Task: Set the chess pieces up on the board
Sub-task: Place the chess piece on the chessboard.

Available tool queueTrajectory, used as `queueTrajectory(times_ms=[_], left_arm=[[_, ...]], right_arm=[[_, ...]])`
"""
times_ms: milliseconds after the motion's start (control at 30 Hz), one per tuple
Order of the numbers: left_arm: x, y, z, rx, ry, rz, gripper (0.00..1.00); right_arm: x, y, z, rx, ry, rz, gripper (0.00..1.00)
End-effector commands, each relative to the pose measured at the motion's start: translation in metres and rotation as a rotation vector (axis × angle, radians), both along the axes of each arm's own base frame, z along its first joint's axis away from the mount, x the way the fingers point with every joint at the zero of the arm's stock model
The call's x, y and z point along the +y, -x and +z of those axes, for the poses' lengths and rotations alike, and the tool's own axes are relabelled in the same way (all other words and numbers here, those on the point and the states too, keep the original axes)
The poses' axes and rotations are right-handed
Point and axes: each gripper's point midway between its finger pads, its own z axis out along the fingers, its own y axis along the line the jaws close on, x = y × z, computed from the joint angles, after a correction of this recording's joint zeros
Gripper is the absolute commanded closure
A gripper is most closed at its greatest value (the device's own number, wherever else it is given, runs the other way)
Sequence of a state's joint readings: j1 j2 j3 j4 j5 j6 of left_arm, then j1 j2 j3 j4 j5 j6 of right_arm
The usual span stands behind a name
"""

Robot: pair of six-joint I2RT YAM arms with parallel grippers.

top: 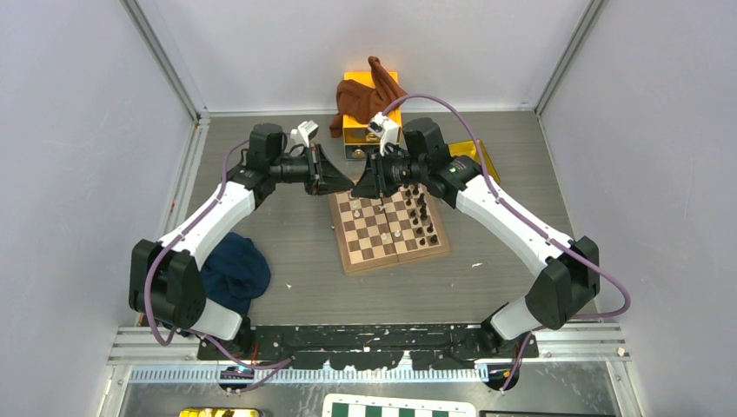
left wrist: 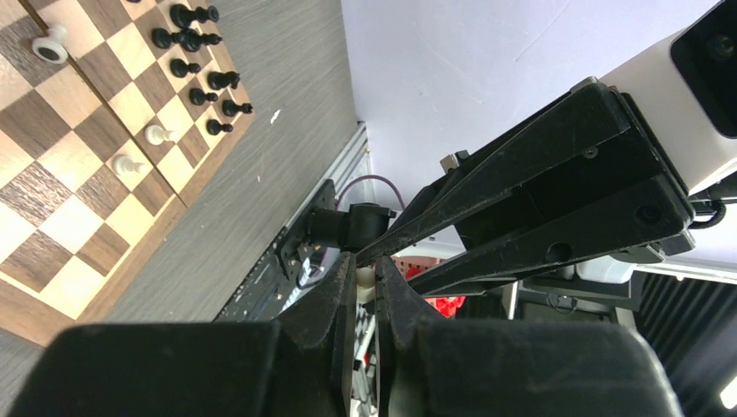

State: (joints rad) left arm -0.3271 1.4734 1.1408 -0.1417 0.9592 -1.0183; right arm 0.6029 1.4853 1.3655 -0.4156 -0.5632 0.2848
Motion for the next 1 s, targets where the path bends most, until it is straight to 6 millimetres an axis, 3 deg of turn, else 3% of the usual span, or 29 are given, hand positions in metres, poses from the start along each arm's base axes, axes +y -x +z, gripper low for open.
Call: queueTrajectory(times_ms=[0,967], left_arm=[[0.0072,-0.0009,0.0156,-0.111,-0.031,0.018,1.0],[0.0105,-0.0063,0.0152,-0.172,-0.067,0.042,1.0]], right_arm=[[-0.0033,-0.0014,0.0338,-0.085,-0.04,-0.002,0.87],[0.0013,-0.0045,0.029,-0.065,-0.029,0.016,0.62]])
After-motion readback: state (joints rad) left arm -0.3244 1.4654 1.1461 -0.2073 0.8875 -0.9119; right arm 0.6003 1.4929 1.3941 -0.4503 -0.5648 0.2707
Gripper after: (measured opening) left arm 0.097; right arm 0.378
